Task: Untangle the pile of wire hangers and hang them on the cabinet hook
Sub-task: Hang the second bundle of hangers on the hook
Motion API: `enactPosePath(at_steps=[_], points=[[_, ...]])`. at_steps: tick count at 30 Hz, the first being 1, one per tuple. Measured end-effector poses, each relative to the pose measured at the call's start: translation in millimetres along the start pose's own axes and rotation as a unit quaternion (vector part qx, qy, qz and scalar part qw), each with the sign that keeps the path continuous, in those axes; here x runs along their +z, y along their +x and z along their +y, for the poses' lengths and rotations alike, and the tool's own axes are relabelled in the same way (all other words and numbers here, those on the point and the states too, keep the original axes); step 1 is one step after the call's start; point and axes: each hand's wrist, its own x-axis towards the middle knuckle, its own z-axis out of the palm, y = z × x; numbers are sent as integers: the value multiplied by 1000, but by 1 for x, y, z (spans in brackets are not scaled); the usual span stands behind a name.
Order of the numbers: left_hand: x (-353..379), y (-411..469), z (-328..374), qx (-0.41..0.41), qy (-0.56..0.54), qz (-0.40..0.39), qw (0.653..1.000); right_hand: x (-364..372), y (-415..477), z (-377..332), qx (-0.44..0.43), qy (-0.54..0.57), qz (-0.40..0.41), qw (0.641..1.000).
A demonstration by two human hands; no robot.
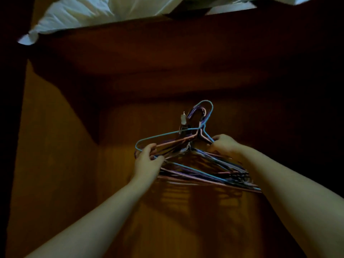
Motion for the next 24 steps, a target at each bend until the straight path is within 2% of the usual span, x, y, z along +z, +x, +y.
enactPosePath(at_steps=[6,9,15,17,21,24], points=[[-4,20,-22,-4,55,22,998,9,23,-2,-32,-10,-13,999],[-6,32,-35,-10,70,13,997,17,34,-12,-50,-109,-29,992],[-1,52,-54,-18,114,-19,993,37,40,-10,-61,-346,-43,935],[4,51,-62,-26,142,-37,989,48,31,-5,-81,-389,-43,917],[21,49,-69,-16,220,-87,971,68,18,-3,-170,-461,35,870],[28,60,-68,40,312,-85,945,76,21,4,-199,-457,74,864]])
